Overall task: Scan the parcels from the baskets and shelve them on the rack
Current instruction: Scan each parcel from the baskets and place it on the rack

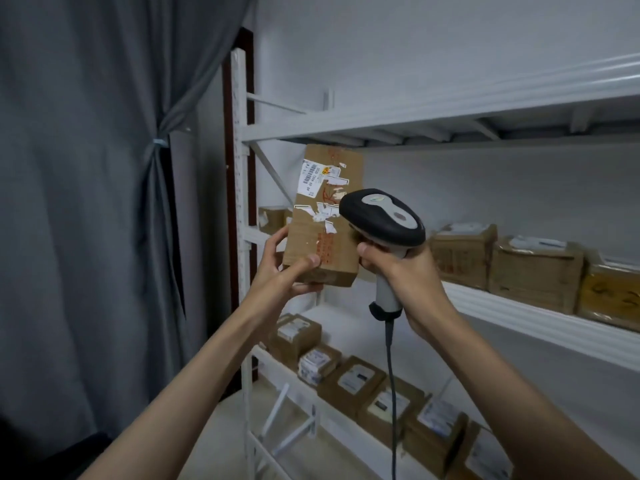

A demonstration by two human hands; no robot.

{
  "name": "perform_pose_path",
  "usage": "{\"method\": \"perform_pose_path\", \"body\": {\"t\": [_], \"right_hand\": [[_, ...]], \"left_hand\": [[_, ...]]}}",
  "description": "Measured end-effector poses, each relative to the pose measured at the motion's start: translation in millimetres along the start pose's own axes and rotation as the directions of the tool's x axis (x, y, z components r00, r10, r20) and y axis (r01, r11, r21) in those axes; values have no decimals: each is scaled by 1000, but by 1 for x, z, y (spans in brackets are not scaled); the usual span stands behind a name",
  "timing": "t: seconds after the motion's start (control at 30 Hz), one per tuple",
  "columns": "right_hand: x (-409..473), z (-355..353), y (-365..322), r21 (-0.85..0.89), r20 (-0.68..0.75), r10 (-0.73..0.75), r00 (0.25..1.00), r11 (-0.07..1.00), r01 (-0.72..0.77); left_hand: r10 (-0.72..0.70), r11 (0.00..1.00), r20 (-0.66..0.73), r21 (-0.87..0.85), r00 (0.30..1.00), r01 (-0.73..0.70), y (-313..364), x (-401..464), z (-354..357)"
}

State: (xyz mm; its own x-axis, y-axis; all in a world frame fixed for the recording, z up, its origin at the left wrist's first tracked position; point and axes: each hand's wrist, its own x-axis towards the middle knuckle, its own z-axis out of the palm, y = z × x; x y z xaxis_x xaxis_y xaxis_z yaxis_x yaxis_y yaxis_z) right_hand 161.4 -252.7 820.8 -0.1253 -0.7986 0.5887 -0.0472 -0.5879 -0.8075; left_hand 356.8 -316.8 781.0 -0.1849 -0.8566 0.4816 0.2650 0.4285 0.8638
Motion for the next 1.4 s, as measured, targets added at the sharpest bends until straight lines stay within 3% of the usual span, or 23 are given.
{"method": "perform_pose_path", "body": {"t": [0.23, 0.43, 0.57, 0.7, 0.93, 1.2, 1.4], "right_hand": [[73, 41, -6, -35, 83, 36, 996, 999, -33], [112, 55, 24, 33, 212, 318, 924, 943, -332], [122, 59, 60, 10, 170, 407, 897, 910, -415], [142, 70, 76, -2, 70, 399, 914, 917, -400], [154, 67, 80, -135, -81, 327, 942, 932, -335], [136, 67, 56, -169, -275, 213, 938, 949, -265], [126, 72, 45, -307, -341, 101, 935, 928, -212]], "left_hand": [[80, 989, -63, -117, 995, -87, 37, 99, -56], [76, 986, -57, -142, 995, -84, 55, 195, -112], [72, 979, -41, -189, 997, -79, 60, 258, -148], [70, 959, 5, -274, 998, -66, 62, 308, -170], [20, 959, -21, -282, 1000, -25, 65, 379, -174], [-28, 963, -13, -267, 1000, 23, 80, 439, -165], [4, 970, -123, -239, 992, -33, 106, 457, -158]]}}
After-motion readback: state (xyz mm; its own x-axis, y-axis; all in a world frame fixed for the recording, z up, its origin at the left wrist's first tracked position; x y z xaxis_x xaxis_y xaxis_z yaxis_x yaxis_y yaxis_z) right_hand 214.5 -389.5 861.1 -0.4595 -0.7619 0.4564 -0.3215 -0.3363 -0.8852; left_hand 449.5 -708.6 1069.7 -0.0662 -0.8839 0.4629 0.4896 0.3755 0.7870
